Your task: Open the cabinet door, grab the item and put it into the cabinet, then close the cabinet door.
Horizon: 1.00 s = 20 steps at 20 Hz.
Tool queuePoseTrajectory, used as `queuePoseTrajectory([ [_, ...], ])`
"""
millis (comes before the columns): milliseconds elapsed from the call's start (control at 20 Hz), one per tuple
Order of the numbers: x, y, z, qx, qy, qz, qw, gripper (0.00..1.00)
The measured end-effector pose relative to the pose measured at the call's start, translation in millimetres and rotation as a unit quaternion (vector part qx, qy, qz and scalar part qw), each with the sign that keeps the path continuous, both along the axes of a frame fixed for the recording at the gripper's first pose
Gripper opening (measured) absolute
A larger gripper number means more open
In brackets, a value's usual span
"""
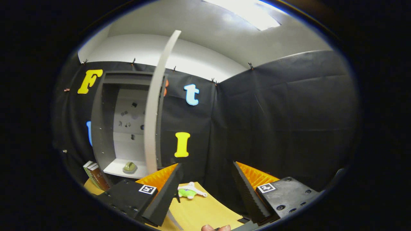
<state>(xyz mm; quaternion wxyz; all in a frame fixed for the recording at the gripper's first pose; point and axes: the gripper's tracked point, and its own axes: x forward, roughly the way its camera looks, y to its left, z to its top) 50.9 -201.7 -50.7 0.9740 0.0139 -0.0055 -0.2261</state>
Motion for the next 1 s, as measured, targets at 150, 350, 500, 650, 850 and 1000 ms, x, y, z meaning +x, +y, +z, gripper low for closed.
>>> queuePoseTrajectory([
  [150, 14, -8, -29, 0.034, 0.035, 0.002, 0.999, 0.98],
  [350, 24, 8, -47, 0.066, 0.052, 0.033, 0.996, 0.98],
  [500, 26, 17, -50, 0.074, 0.055, 0.028, 0.995, 0.95],
  [650, 24, 29, -50, 0.083, 0.059, 0.036, 0.994, 0.95],
  [850, 20, 51, -47, 0.084, 0.059, 0.045, 0.994, 0.95],
  [1000, 19, 75, -46, 0.087, 0.061, 0.067, 0.992, 0.95],
])
